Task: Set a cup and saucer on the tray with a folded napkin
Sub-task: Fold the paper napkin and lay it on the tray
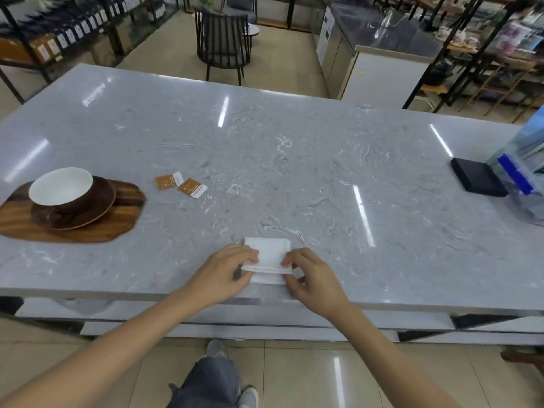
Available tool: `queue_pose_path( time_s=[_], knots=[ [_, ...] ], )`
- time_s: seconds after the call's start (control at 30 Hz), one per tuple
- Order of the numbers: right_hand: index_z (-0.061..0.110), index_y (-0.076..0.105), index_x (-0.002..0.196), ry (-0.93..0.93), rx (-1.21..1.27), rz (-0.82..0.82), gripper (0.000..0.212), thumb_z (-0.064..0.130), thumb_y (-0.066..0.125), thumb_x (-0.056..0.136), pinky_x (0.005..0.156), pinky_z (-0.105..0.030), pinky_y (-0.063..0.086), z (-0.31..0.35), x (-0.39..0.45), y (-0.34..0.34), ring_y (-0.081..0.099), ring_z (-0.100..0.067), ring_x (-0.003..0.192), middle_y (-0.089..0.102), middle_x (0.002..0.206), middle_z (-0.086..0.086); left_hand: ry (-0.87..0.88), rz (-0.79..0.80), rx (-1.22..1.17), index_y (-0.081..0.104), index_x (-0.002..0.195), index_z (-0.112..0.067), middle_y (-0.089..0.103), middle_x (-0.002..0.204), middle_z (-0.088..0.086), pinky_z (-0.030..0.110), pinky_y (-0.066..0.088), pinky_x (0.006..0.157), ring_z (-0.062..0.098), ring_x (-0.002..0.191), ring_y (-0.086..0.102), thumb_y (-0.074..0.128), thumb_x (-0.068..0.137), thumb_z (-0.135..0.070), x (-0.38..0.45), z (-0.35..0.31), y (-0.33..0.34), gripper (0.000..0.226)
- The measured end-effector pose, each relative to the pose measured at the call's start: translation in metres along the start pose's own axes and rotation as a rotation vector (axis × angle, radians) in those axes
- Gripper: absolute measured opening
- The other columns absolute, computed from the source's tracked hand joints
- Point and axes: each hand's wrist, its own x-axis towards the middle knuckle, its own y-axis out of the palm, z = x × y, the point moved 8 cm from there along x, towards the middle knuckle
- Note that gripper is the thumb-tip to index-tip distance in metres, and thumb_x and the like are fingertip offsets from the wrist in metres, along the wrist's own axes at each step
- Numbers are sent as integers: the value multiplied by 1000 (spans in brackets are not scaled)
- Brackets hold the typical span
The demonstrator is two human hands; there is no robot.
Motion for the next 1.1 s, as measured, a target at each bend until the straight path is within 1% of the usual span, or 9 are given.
queue_pose_path(
  time_s=[0.1,0.3,0.4,0.5,0.6,0.67,0.73,0.93,1.1],
  knots=[
    [8,68,109,24,-14,-51,16,14,69,94,69,-48,58,-8,-7,7,69,-32,83,64,122,-7,-4,37,17,72,124,-14,66,136,1,39,41,115,16,135,51,75,88,-21,-9,3,17,36],
    [10,71,110,7,-31,-61,18,22,70,95,71,-38,60,-11,-17,12,68,-18,74,64,130,-4,35,32,123,71,128,-18,59,144,-3,33,39,117,14,142,44,66,96,-23,-19,2,29,33],
    [16,72,110,47,-59,-113,30,41,60,98,76,-31,59,-11,-17,10,66,-13,97,62,129,0,62,-41,141,77,116,-18,66,137,-3,34,47,108,18,138,48,59,96,-34,-19,-4,22,32],
    [13,70,118,46,-112,-260,30,32,51,104,86,-40,58,1,3,2,61,-24,117,63,132,-6,51,-116,138,77,109,-16,65,137,-1,35,42,112,20,142,43,54,100,-30,1,-10,12,29],
    [10,53,146,70,-225,-192,42,26,43,108,117,-43,39,9,35,15,43,-29,145,49,156,-12,-34,-33,225,55,143,-8,45,157,5,37,26,124,22,153,24,47,105,-29,26,-9,21,44],
    [10,34,158,104,-304,-79,51,31,33,111,127,-41,21,1,44,33,22,-26,157,30,167,-8,-124,136,354,21,159,-9,14,170,3,40,10,128,18,157,1,29,109,-38,32,1,39,59],
    [14,18,162,144,-342,5,56,35,27,112,130,-41,10,-11,39,51,7,-22,160,14,171,-2,-163,234,476,-2,161,-14,-7,170,0,40,-2,128,15,156,-13,14,108,-43,25,12,52,62],
    [18,13,164,182,-370,-19,60,39,26,109,129,-45,3,-26,29,60,1,-19,159,12,172,3,-171,228,521,-15,159,-15,-21,167,-4,40,-10,126,12,154,-20,5,105,-46,18,23,57,65],
    [13,9,164,194,-358,100,63,39,25,109,129,-47,-1,-26,36,63,-2,-21,160,7,173,-2,-178,313,482,-24,155,-16,-24,166,-2,42,-10,126,13,153,-23,6,105,-47,21,25,61,65]
  ],
)
